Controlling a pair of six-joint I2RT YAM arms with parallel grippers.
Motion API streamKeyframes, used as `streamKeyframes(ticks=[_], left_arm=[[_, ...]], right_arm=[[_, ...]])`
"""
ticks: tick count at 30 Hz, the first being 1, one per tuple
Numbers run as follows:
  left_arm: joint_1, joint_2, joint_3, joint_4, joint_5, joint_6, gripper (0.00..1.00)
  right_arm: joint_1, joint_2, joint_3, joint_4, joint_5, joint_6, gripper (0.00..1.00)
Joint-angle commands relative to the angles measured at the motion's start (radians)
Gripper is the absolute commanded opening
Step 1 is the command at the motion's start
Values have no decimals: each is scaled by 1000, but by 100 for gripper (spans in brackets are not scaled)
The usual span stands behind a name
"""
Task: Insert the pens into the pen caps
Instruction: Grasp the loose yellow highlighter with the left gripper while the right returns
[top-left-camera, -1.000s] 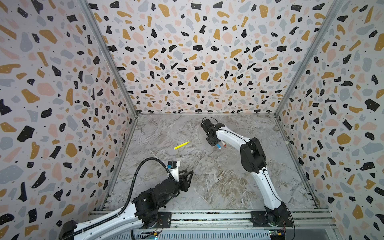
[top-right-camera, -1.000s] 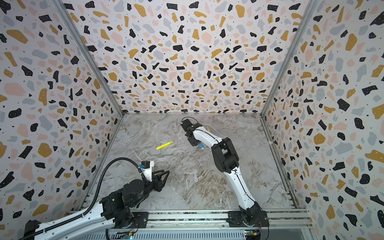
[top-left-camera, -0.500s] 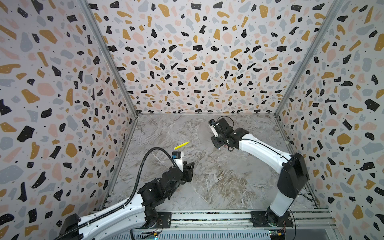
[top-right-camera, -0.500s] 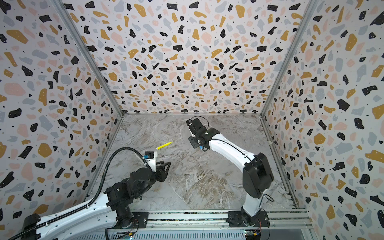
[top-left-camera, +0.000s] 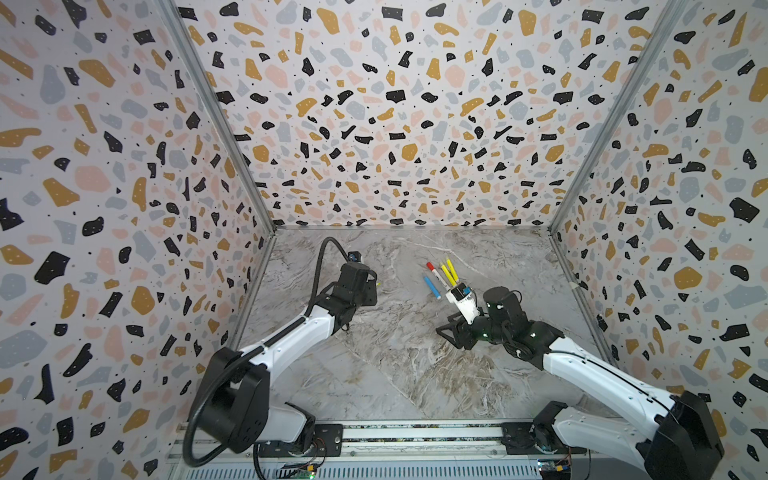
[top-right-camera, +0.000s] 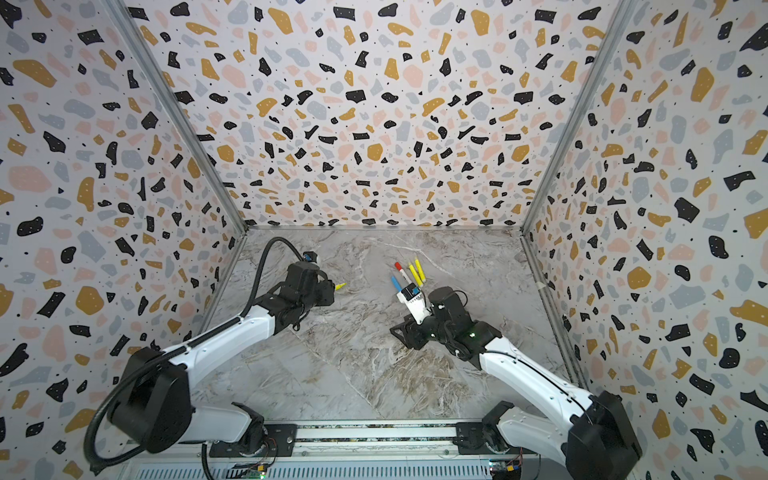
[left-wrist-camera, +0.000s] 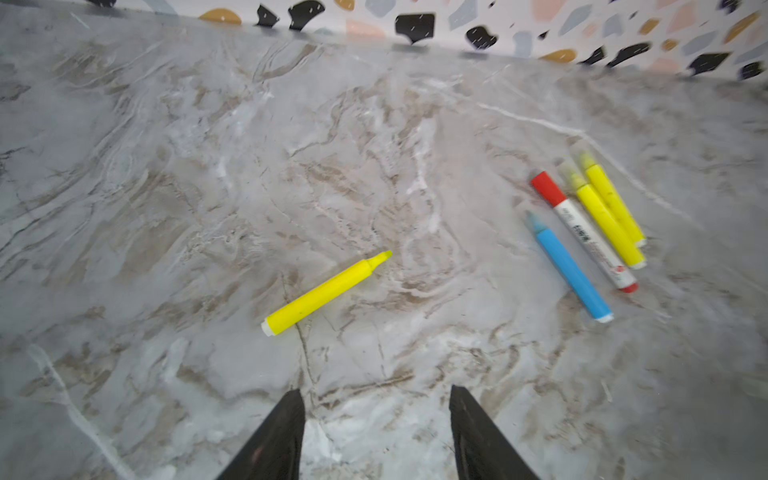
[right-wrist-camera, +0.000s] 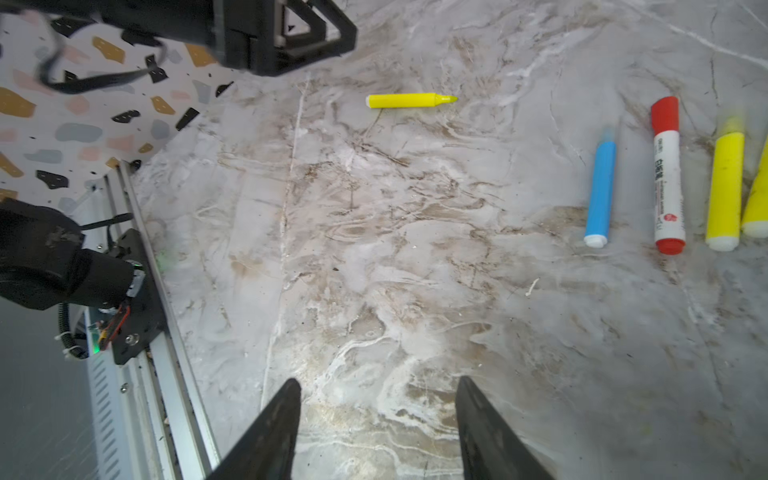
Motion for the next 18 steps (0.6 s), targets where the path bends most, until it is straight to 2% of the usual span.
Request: streamKeyframes(ticks=[1, 4, 10, 18], left_arm=[[35, 114, 95, -44, 67, 91, 56], [43, 209, 167, -88, 29, 129, 56], [93, 328, 246, -99, 56, 151, 55], [128, 450, 316, -115, 91, 162, 53]], right_arm=[[-1, -96, -74, 78, -98, 80, 60], [-1, -195, -194, 131, -151, 149, 60], [2, -367, -358, 199, -194, 247, 63], [1, -400, -392, 179, -216, 259, 63]])
